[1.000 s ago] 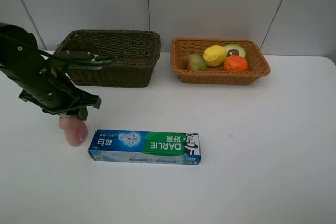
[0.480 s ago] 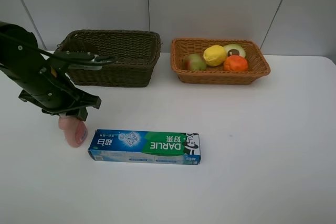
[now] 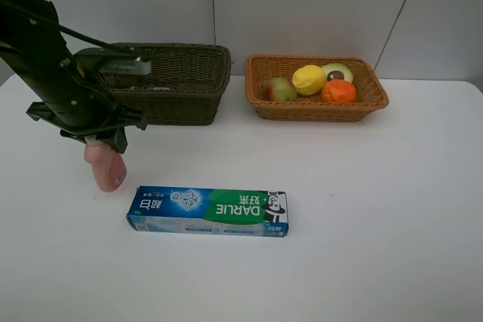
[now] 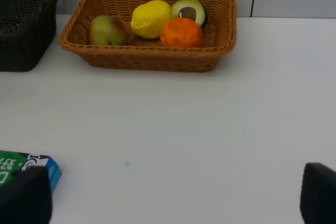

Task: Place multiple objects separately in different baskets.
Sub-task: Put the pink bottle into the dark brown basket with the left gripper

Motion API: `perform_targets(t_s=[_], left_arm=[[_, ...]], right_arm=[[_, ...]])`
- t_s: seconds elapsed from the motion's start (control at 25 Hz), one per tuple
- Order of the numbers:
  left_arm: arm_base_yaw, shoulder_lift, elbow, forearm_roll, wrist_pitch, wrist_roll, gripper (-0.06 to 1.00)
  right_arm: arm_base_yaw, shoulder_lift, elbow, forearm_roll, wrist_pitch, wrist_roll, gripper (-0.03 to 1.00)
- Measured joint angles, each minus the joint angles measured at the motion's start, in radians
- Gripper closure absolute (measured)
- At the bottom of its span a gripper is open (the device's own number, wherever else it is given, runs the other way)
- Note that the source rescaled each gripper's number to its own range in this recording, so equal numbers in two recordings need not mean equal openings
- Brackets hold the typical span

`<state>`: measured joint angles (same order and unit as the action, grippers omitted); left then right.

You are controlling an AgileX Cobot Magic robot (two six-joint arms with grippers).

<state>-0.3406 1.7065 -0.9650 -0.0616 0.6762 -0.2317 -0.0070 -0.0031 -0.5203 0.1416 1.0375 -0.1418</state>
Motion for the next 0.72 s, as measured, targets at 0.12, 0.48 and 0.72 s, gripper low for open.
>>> perform_targets(t_s=[0.12,0.48,0.72], left_arm=[[0.0,0.0,-0.049,-0.002,0.053,0.0,0.49],[0.0,0.001,-0.254,-0.003,0.192,0.0,0.49],[0.0,0.001,-0.392,0.004,0.228,0.001,0.49]], right_arm=[[0.0,0.0,0.0,0.0,0.0,0.0,-0.03],[0.0,0.0,0.0,0.0,0.0,0.0,-0.03],[0.0,0.0,0.0,0.0,0.0,0.0,-0.03]])
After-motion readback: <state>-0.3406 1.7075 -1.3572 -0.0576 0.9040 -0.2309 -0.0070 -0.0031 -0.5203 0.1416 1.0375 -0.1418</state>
